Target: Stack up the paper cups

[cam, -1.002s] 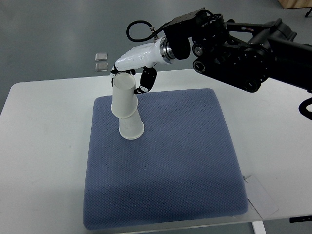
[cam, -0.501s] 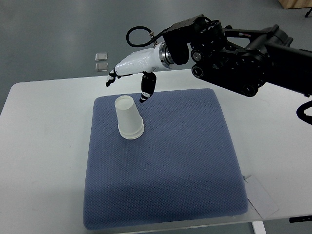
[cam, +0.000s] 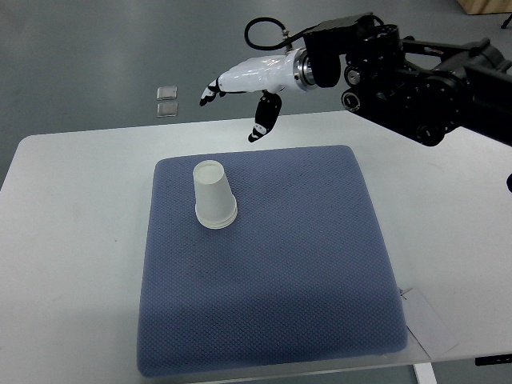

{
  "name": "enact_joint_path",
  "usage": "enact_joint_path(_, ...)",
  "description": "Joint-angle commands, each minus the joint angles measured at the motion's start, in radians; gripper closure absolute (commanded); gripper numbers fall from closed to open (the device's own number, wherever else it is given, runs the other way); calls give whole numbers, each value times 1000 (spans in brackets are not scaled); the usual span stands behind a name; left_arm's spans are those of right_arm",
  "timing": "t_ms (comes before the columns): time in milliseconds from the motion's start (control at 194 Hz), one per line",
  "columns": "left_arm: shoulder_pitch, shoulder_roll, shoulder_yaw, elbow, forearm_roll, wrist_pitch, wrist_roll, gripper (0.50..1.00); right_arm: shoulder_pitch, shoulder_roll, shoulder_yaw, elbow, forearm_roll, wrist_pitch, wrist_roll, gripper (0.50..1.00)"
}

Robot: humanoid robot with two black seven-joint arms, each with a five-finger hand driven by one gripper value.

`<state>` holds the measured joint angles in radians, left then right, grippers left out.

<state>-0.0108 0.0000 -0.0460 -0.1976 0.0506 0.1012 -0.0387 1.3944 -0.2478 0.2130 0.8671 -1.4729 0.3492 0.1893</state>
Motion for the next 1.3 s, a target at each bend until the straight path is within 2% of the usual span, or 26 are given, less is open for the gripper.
enact_joint_path(0,0,0,0,0,0,0,0,500,-63,-62,81,-42,37,-4,-2,605)
enact_joint_path(165,0,0,0,1,0,0,0,500,-169,-145,230,-94,137,-3,-5,607)
enact_joint_path(341,0,0,0,0,0,0,-1,500,-276,-199,319,-146,328,-7,-39,607)
enact_joint_path(527,0,0,0,0,0,0,0,500,-370,-195,396,-217,528,-26,-65,607)
enact_joint_path(646,0,0,0,0,0,0,0,500,-437,-191,424,-243,675,-59,-108,607)
enact_joint_path(827,0,0,0,0,0,0,0,500,-474,-174,430,-287,904,-162,-120,607)
enact_joint_path(935,0,0,0,0,0,0,0,500,-500,-157,440,-296,1022,-193,-126,605)
enact_joint_path(997,0,0,0,0,0,0,0,500,-522,-148,453,-295,1043,-204,-123,603)
enact_joint_path(1054,0,0,0,0,0,0,-1,500,-548,-134,476,-292,1045,-208,-116,579)
enact_joint_path(1297,0,0,0,0,0,0,0,500,-588,-102,537,-290,1046,-204,-111,579)
